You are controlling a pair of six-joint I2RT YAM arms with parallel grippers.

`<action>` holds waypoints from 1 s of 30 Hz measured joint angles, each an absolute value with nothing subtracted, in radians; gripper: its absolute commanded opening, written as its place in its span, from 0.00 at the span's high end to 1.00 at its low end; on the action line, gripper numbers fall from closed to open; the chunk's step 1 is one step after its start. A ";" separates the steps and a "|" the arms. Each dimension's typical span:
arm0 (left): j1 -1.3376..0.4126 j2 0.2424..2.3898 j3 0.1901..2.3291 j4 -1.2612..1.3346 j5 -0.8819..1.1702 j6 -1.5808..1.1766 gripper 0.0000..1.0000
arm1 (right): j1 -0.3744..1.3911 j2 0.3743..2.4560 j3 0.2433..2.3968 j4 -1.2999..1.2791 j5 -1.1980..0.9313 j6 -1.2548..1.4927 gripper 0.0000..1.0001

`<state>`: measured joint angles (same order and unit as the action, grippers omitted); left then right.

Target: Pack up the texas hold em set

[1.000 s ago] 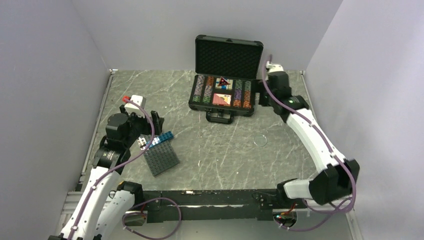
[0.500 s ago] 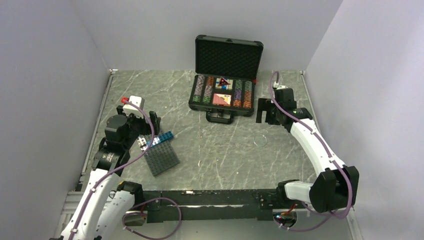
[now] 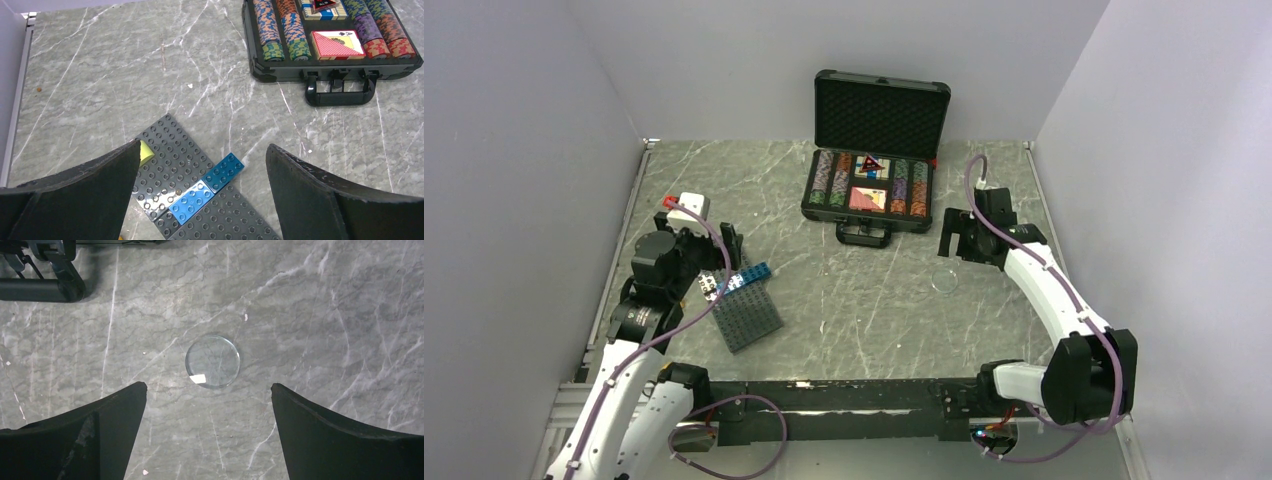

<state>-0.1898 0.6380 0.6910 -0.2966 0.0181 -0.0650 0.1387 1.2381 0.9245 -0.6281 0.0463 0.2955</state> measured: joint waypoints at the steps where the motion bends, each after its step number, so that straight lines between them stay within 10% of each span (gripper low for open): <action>1: -0.187 0.638 0.691 -0.297 0.018 -0.065 0.01 | 0.138 1.238 0.923 -0.628 0.049 0.298 0.01; 30: -0.175 0.612 0.691 -0.296 0.017 -0.067 0.01 | 0.164 1.452 0.895 -0.673 0.073 0.302 0.03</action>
<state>-0.1753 0.6121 0.6910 -0.2962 0.0174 -0.0669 0.1642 1.4517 0.8951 -0.6731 0.0731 0.3019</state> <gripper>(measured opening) 0.994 0.985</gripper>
